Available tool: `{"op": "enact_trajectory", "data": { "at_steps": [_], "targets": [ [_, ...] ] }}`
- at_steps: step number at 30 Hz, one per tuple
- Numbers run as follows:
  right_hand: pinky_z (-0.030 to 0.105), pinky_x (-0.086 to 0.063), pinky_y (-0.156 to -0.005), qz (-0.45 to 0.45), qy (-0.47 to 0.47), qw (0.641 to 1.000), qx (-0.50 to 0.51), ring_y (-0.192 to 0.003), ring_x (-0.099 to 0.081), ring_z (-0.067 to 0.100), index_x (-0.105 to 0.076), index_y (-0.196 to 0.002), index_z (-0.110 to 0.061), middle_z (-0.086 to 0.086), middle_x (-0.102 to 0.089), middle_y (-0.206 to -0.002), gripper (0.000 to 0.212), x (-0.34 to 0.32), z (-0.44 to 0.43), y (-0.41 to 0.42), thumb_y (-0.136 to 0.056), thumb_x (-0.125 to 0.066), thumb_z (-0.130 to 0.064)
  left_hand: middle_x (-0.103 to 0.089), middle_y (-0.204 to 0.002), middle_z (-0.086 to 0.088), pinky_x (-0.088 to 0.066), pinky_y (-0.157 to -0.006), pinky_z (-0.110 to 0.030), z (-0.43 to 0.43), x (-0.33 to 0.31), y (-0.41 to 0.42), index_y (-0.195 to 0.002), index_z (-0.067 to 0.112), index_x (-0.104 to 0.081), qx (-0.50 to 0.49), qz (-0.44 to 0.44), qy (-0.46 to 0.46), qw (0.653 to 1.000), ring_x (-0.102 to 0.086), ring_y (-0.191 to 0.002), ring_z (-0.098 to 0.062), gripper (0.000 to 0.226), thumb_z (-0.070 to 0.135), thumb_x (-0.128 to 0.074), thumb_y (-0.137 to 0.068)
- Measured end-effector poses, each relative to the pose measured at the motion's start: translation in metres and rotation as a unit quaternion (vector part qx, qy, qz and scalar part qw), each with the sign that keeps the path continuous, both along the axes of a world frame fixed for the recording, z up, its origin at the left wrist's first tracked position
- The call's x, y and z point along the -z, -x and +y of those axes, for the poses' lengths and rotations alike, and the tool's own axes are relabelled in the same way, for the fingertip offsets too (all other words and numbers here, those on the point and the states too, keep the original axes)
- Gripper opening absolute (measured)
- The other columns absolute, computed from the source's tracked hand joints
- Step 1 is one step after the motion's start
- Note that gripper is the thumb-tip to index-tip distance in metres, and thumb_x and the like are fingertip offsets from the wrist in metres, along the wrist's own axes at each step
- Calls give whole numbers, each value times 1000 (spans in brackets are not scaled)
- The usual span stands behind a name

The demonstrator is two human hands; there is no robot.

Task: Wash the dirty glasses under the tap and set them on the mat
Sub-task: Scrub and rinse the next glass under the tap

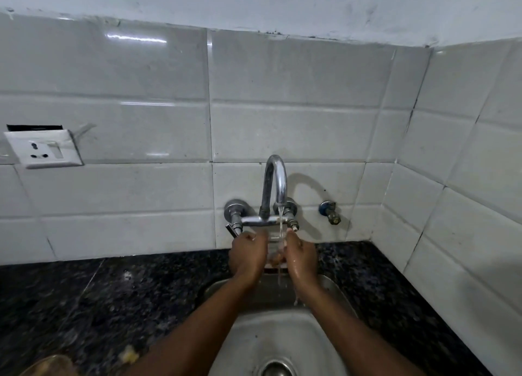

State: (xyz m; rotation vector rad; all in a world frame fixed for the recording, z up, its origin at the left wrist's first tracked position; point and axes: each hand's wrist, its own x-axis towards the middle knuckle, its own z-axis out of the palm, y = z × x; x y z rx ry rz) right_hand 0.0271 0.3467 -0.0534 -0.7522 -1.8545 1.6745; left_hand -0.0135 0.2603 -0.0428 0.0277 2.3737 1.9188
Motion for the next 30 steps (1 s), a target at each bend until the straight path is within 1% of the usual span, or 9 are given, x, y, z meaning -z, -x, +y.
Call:
{"op": "enact_trajectory", "data": {
  "at_steps": [3, 6, 10, 13, 15, 18, 23, 27, 30],
  "targets": [
    [34, -53, -70, -93, 96, 991, -18, -77, -66, 23, -71, -90, -3, 11, -72, -86, 40, 10, 2, 1, -100, -43, -30, -69, -87, 2, -51, -67, -29, 0, -20, 7, -96, 22, -67, 34, 252, 278, 926, -65, -77, -18, 32, 48, -50, -89],
    [39, -56, -78, -116, 176, 974, -86, -87, -69, 31, -71, -101, -3, 15, -73, -92, 38, 8, 3, -2, -100, -41, -26, -70, -93, -6, -51, -70, -32, 5, -40, 15, -101, 17, -68, 101, 330, 397, 851, -67, -85, -27, 32, 41, -52, -86],
    [51, -54, -92, -77, 54, 976, -198, -98, -69, 34, -65, -112, -10, 15, -73, -103, 29, -3, 17, -12, -91, -45, -15, -66, -86, -4, -55, -70, -34, 7, -43, 19, -98, 15, -66, 110, 284, 393, 868, -65, -78, -24, 33, 43, -52, -86],
    [39, -54, -94, -121, -238, 907, -327, -107, -63, 14, -45, -134, -25, -4, -65, -118, 71, -11, 26, -15, -68, -67, -39, -61, -78, 0, -57, -74, -36, 6, -35, 22, -87, 13, -63, 96, 237, 321, 912, -62, -75, -19, 32, 43, -51, -91],
    [35, -55, -92, -113, -342, 889, -281, -104, -64, 9, -41, -136, -28, -6, -65, -118, 82, -15, 23, -11, -65, -78, -42, -64, -77, -1, -57, -77, -38, 5, -36, 22, -82, 13, -63, 97, 187, 257, 943, -63, -75, -18, 33, 40, -50, -94],
    [31, -57, -84, -103, -334, 913, -212, -95, -68, 9, -49, -128, -30, -7, -70, -106, 73, -21, 20, -6, -64, -84, -37, -68, -85, -1, -57, -77, -36, -2, -40, 23, -94, 15, -67, 146, 238, 239, 930, -65, -78, -16, 39, 48, -47, -92],
    [25, -59, -71, -127, -232, 904, -336, -78, -69, 10, -66, -99, -16, -2, -71, -87, 36, -41, 23, -8, -69, -81, -6, -68, -84, -1, -51, -67, -32, -18, -42, 24, -94, 14, -68, 213, 374, 236, 871, -61, -72, -14, 34, 39, -45, -94],
    [34, -57, -78, -188, -452, 853, -182, -86, -69, 19, -67, -102, -23, -2, -71, -96, 37, -34, 1, -6, -71, -79, -40, -68, -95, -11, -55, -77, -37, -8, -38, 25, -99, 5, -67, 87, 245, 331, 907, -66, -87, -28, 37, 36, -48, -94],
    [29, -54, -78, -170, -438, 866, -168, -88, -68, 16, -66, -103, -24, -5, -71, -96, 37, -30, 0, -5, -75, -78, -44, -68, -90, -11, -58, -78, -40, -5, -39, 24, -93, 3, -68, 112, 275, 336, 894, -66, -84, -27, 41, 38, -46, -97]
  ]
}}
